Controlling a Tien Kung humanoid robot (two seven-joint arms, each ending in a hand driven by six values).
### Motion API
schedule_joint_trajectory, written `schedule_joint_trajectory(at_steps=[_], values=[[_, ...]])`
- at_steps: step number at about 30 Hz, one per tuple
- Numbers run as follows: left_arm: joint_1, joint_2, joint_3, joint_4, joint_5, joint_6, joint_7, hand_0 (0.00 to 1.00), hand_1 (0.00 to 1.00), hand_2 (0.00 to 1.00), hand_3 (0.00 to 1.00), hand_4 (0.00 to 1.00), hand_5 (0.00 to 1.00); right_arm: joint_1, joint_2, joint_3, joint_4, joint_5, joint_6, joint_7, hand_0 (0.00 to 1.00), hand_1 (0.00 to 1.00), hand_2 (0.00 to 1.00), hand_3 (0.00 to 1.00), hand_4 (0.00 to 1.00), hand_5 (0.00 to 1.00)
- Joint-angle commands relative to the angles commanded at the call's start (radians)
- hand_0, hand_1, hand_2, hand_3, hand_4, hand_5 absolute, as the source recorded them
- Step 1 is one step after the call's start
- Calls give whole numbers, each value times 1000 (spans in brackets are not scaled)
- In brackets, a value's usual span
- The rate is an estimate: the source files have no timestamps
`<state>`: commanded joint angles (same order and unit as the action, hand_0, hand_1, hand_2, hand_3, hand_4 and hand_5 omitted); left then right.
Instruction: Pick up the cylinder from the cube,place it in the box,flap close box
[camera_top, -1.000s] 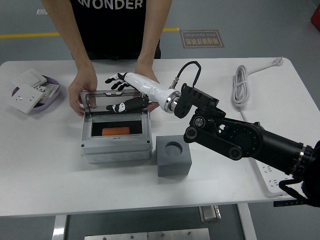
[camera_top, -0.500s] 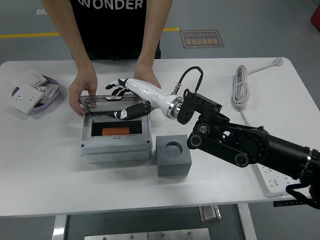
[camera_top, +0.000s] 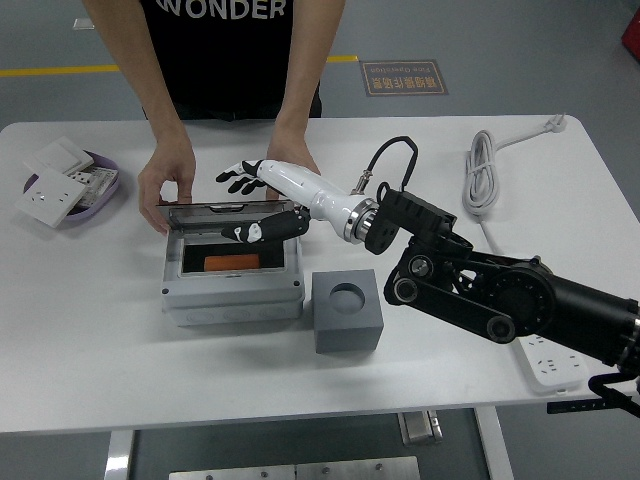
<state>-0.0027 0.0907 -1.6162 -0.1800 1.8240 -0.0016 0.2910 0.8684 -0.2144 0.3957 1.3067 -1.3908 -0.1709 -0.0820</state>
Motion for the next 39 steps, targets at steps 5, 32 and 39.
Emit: schedule_joint_trajectory(at_steps=[5, 32, 39], values=[[0, -1, 1, 0, -4, 1, -1, 607, 595, 575, 572, 588, 177, -6, -13, -3, 17, 4, -4, -3, 789, 713, 733, 803, 816, 373], [9, -6, 6, 0, -18, 6, -2, 607, 595, 574, 569, 583, 171, -94, -110, -1, 110, 201, 0, 22, 779, 708, 743, 800, 783, 338], [9, -7, 4, 0, -16, 6, -2, 607, 594, 574, 568, 580, 166, -98, -111, 0, 121, 214, 0, 24, 776, 709, 750, 800, 761, 341]])
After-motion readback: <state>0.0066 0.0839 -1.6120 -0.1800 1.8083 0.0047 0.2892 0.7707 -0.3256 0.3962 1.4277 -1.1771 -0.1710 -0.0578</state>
